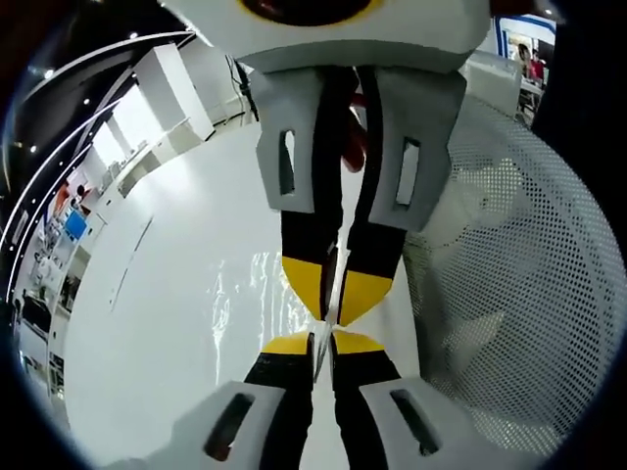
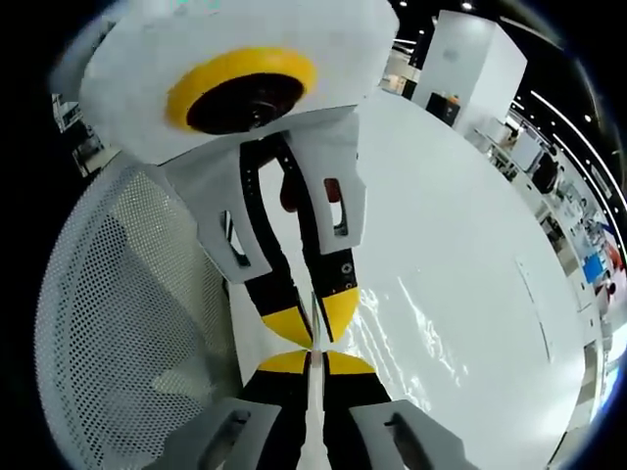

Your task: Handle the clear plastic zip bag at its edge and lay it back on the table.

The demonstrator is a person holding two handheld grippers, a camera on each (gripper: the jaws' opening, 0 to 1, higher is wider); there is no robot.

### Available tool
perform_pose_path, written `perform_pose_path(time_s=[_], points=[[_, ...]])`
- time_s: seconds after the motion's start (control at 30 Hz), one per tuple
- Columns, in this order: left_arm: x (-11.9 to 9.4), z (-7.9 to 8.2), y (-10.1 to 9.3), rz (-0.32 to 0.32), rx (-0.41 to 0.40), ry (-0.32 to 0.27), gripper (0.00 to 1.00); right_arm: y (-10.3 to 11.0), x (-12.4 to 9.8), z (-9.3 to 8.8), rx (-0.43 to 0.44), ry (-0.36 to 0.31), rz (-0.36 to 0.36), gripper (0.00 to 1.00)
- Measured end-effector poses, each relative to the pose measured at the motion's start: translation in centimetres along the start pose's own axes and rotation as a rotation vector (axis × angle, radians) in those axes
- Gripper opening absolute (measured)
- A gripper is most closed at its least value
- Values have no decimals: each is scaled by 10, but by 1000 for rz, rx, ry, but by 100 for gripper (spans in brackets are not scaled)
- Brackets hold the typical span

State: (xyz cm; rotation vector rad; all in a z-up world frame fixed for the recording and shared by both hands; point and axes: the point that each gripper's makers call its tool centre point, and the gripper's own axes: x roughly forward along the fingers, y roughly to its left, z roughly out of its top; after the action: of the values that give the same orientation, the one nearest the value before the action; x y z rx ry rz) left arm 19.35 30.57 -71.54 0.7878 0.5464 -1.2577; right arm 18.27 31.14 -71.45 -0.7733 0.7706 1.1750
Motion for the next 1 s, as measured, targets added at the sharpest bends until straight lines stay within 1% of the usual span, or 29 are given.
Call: perform_pose_path(time_s=[0.13,0.2,0.27,0.43,0.47,0.5,0.57,0.6,0.67,0.7,0.77,0.87,0.9,1.0], points=[[1,2,-2,-16,-4,-13,0,-2,-2,-1,-11,-4,-11,0],[0,3,-2,-17,20,-17,0,-3,-4,1,-7,-10,-11,0],[0,3,-1,-16,27,-17,0,-4,-3,1,-11,-12,-8,0],[1,5,-2,-25,48,-16,0,-4,-1,1,-64,-6,-5,0],[1,5,-2,-26,48,-18,0,-3,-1,0,-61,-4,-3,0],[1,5,-3,-29,43,-18,0,0,-2,-1,-39,-2,9,0],[1,4,-5,-32,17,-8,0,0,-4,-1,-35,-12,17,0],[2,5,-7,-31,18,-3,0,2,-3,-2,-24,-12,28,0],[3,6,-10,-30,35,-6,0,3,-4,-4,-29,-4,40,0],[4,5,-10,-32,21,-9,0,4,-4,-6,-36,5,45,0],[5,2,-10,-36,2,-4,0,5,-2,-13,-24,14,52,0],[4,0,-10,-34,-2,2,0,3,-4,-23,2,27,50,0],[3,0,-11,-37,-11,-2,0,3,-5,-25,20,21,52,0],[3,-1,-11,-37,-13,-1,0,5,-6,-26,24,21,47,0]])
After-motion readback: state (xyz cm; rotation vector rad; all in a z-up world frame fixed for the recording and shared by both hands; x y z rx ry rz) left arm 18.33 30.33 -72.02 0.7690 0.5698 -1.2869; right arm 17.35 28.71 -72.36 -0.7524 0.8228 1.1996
